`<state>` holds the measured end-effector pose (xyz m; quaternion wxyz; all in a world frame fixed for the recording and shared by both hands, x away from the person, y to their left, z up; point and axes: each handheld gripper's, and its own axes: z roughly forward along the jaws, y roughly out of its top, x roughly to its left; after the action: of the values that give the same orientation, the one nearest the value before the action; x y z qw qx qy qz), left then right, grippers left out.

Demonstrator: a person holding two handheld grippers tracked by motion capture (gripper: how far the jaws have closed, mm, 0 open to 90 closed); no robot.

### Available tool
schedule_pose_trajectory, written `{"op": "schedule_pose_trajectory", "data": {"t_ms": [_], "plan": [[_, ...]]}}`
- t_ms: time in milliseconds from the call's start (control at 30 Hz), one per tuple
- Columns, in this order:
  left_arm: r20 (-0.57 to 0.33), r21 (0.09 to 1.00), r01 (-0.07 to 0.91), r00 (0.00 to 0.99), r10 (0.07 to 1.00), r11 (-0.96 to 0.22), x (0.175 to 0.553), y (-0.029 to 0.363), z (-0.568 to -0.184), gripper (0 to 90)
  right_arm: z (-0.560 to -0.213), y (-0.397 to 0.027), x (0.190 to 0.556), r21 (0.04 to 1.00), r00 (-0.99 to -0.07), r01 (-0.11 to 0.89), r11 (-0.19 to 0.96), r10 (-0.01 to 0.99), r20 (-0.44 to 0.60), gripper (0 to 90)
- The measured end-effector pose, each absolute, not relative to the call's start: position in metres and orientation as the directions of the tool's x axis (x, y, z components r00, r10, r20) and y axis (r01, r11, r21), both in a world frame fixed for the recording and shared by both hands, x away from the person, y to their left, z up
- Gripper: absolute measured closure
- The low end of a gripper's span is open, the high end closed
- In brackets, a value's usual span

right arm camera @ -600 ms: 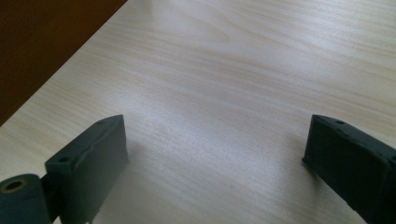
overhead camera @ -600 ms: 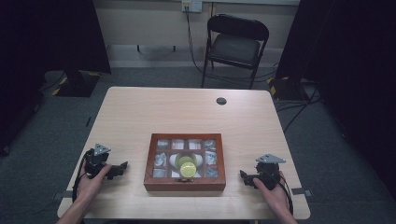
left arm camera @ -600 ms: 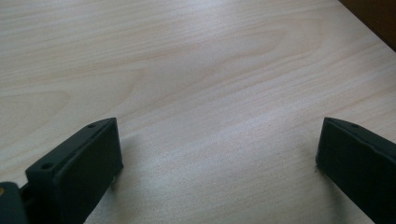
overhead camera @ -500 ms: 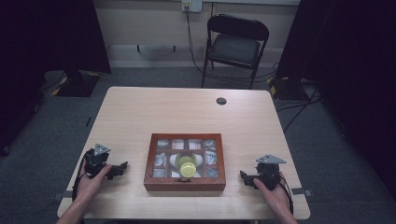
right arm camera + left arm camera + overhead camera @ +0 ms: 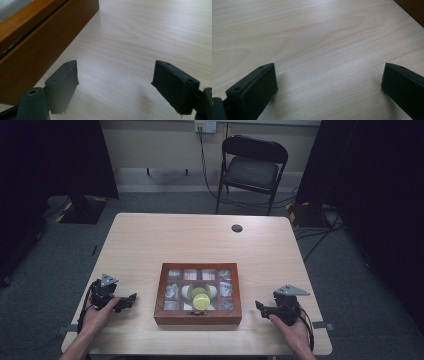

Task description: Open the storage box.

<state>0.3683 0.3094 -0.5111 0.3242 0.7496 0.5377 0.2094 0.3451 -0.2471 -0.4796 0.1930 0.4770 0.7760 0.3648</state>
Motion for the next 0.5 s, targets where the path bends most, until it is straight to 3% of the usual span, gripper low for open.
{"op": "schedule_pose_trajectory", "data": {"t_ms": [233, 300, 333, 500], "plan": [[-0.035, 0.711, 0.671, 0.334, 0.942, -0.212, 0.368, 0.309, -0.511, 0.0, -0.465, -0.241, 0.341, 0.797, -0.508, 0.545, 0.262, 0.859, 0.066, 29.2], [-0.034, 0.711, 0.671, 0.334, 0.942, -0.212, 0.368, 0.309, -0.511, 0.0, -0.461, -0.237, 0.339, 0.807, -0.532, 0.529, 0.261, 0.843, 0.077, 33.7], [-0.035, 0.711, 0.671, 0.334, 0.942, -0.212, 0.368, 0.309, -0.511, 0.0, -0.456, -0.233, 0.337, 0.814, -0.552, 0.522, 0.255, 0.829, 0.094, 40.2], [-0.035, 0.710, 0.671, 0.335, 0.942, -0.212, 0.368, 0.310, -0.511, 0.0, -0.448, -0.224, 0.335, 0.826, -0.621, 0.505, 0.249, 0.770, 0.148, 47.3]]}}
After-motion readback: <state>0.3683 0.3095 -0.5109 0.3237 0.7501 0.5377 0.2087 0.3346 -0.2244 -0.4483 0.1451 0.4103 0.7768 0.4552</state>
